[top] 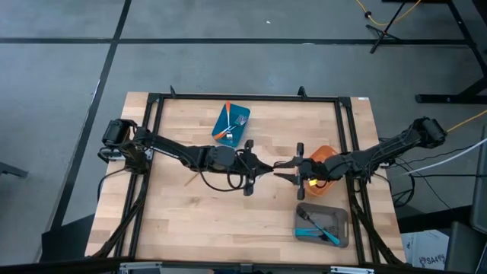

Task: Sort silverware by color (type)
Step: Put the blue fork into the black bin, then put the gold fork into the orange bin

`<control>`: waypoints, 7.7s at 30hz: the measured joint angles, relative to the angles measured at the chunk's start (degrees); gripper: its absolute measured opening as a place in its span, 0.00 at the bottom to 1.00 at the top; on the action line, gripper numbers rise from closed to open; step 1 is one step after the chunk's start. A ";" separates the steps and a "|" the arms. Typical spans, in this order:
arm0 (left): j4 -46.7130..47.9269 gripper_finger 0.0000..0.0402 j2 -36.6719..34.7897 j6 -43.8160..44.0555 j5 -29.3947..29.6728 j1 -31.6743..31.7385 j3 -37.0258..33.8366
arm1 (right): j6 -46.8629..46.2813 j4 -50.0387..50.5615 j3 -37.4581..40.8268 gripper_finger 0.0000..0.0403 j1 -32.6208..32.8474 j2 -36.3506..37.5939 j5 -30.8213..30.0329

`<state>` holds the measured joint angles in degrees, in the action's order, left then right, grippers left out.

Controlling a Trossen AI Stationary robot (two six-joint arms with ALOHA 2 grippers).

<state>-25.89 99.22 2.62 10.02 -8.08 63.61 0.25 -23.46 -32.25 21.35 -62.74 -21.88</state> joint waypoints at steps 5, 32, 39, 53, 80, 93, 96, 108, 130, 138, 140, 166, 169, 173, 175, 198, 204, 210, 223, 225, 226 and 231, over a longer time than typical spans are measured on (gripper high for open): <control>-0.92 0.02 0.00 -3.30 -0.41 -0.26 0.00 | 0.00 -1.00 0.00 0.24 0.01 0.00 0.07; -2.27 0.01 0.02 -9.41 -9.41 -0.41 0.02 | 6.16 -10.96 0.11 0.24 -0.05 -3.91 11.72; -2.16 0.01 0.02 -9.41 -9.53 -0.39 0.07 | 6.22 -10.91 0.11 0.16 -0.05 -3.91 11.83; -1.97 0.02 -0.07 -9.36 -8.94 -0.32 0.07 | 6.27 -10.84 0.11 0.01 0.01 -3.89 9.35; -1.33 0.21 0.04 -8.73 -8.75 -0.26 -0.02 | 6.26 -7.60 -1.77 0.00 0.01 -1.54 8.95; 3.15 0.21 0.02 -8.68 -9.10 -0.29 -0.02 | 2.57 21.63 -14.08 0.00 0.06 0.82 7.46; 5.30 0.21 0.02 -8.46 -9.09 -0.30 -0.02 | -3.84 34.10 -19.21 0.00 0.06 0.95 8.20; 8.49 0.21 0.02 -5.71 -9.09 -0.34 -0.02 | -41.29 58.30 -28.92 0.00 2.93 0.77 24.98; 10.93 0.21 0.02 -5.65 -9.07 -0.37 -0.02 | -84.11 75.87 -28.81 0.00 30.04 -15.77 10.78; 10.92 0.21 0.02 -5.65 -9.07 -0.37 -0.02 | -84.06 76.00 -28.81 0.00 30.00 -22.41 12.60; 10.93 0.21 0.02 -5.65 -9.07 -0.37 -0.02 | -84.04 76.01 -28.81 0.00 30.00 -23.69 12.40; 17.21 0.21 -0.02 -2.55 -9.02 -0.37 0.00 | -83.95 77.26 -28.81 0.18 30.00 -25.70 12.45; 17.56 0.21 -0.02 -2.55 -9.02 -0.37 0.00 | -83.94 77.34 -28.81 0.21 30.00 -25.70 12.45; 17.48 0.21 -0.02 -1.10 -6.89 -0.37 0.00 | -83.03 77.53 -28.81 0.23 30.00 -25.68 12.47; 17.52 0.21 -0.03 0.17 -4.91 -0.37 0.00 | -82.01 77.54 -28.81 0.23 30.00 -25.66 12.49; 38.35 0.21 -7.42 6.79 3.70 -0.19 0.07 | -62.23 79.03 -29.00 0.23 17.50 -20.08 26.01; 53.38 0.21 -12.22 9.67 5.73 0.05 0.09 | -57.58 80.05 -29.02 0.23 14.01 -18.63 27.08; 72.31 0.21 -15.91 20.62 5.69 1.69 0.09 | -53.68 83.80 -31.95 0.23 11.90 -18.67 27.32; 78.26 0.21 -14.95 37.98 -0.52 1.03 -9.43 | -42.89 85.96 -40.31 0.23 11.97 -18.69 15.68; 76.18 0.21 -14.95 40.23 -0.92 0.81 -13.03 | -40.93 85.62 -40.50 0.23 11.97 -18.69 14.40; 74.23 0.21 -14.95 41.18 -1.37 0.80 -14.68 | -40.13 85.45 -40.52 0.23 11.97 -18.69 13.95; 68.24 0.21 -14.93 44.55 -5.15 0.75 -21.13 | -38.53 84.58 -40.50 0.23 11.88 -18.73 13.46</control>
<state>42.35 84.29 47.17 4.87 -7.33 42.48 -38.28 61.12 -72.75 33.23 -81.47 -8.42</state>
